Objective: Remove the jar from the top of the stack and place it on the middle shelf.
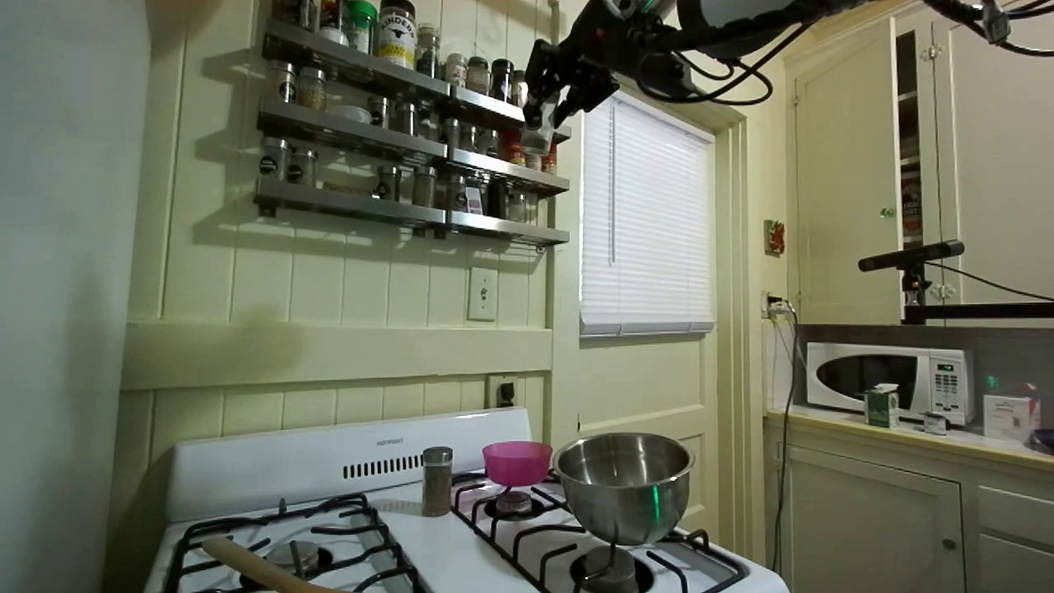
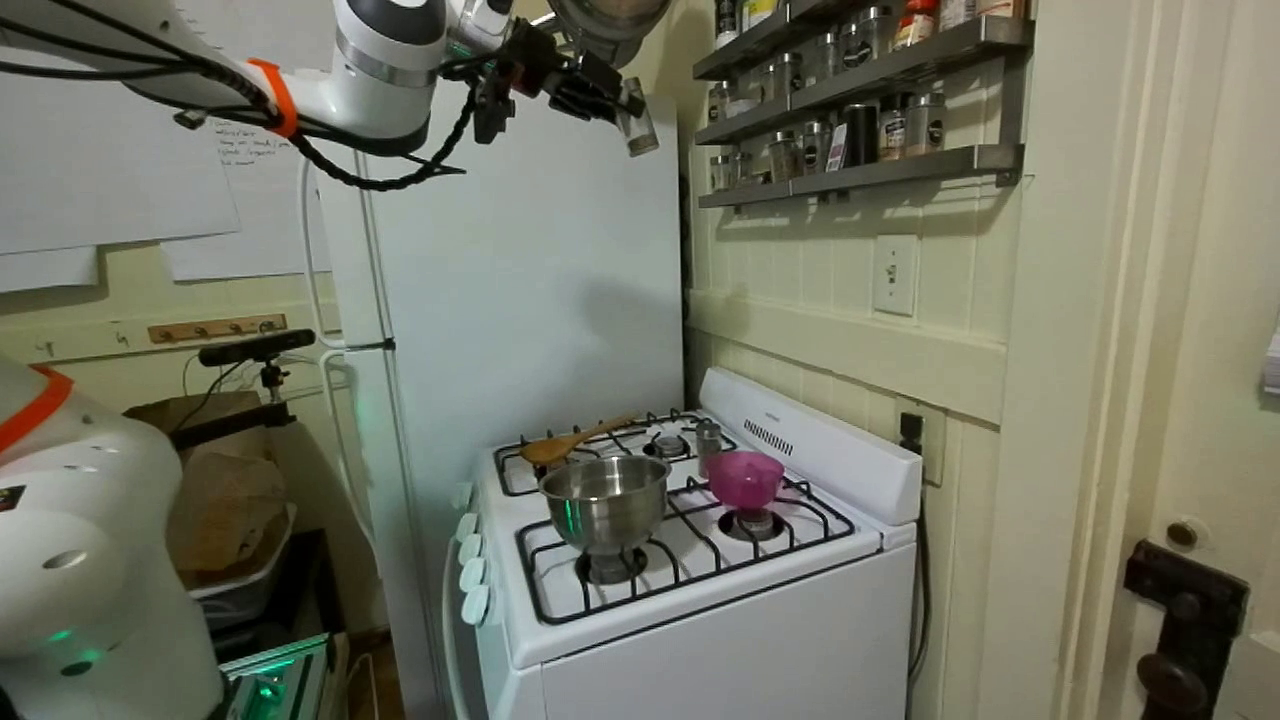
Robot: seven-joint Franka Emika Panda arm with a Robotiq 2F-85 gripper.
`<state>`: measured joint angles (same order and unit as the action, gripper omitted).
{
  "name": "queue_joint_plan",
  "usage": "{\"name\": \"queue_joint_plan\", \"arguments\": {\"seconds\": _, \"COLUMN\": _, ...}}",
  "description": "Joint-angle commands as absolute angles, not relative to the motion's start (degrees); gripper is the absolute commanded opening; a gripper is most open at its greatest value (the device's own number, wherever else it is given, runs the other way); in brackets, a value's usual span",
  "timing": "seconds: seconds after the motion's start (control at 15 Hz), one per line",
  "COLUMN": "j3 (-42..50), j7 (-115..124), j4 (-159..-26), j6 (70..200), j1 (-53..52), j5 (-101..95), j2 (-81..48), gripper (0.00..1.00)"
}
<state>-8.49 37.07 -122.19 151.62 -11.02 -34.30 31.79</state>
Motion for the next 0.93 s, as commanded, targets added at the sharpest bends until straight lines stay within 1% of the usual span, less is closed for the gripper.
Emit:
{"name": "queue_joint_plan", "arguments": {"seconds": 0.0, "j3": -11.9, "j7": 34.1, "j4": -122.6, "j6": 152.9, "j1": -6.2, "j5": -29.8, "j2": 32.2, "gripper": 0.49}}
{"name": "queue_joint_plan", "arguments": {"seconds": 0.13, "j3": -11.9, "j7": 34.1, "j4": -122.7, "j6": 152.9, "j1": -6.1, "j5": -29.8, "j2": 32.0, "gripper": 0.49}}
{"name": "queue_joint_plan", "arguments": {"seconds": 0.2, "j3": -11.9, "j7": 34.1, "j4": -122.7, "j6": 152.8, "j1": -6.1, "j5": -29.8, "j2": 31.9, "gripper": 0.24}}
{"name": "queue_joint_plan", "arguments": {"seconds": 0.53, "j3": -18.2, "j7": 35.0, "j4": -115.1, "j6": 163.0, "j1": 4.3, "j5": -30.4, "j2": 24.9, "gripper": 0.24}}
{"name": "queue_joint_plan", "arguments": {"seconds": 0.6, "j3": -17.4, "j7": 37.4, "j4": -112.7, "j6": 164.3, "j1": 3.5, "j5": -33.9, "j2": 22.6, "gripper": 0.24}}
{"name": "queue_joint_plan", "arguments": {"seconds": 0.87, "j3": -22.1, "j7": 39.1, "j4": -103.8, "j6": 170.2, "j1": 9.9, "j5": -39.1, "j2": 14.9, "gripper": 0.24}}
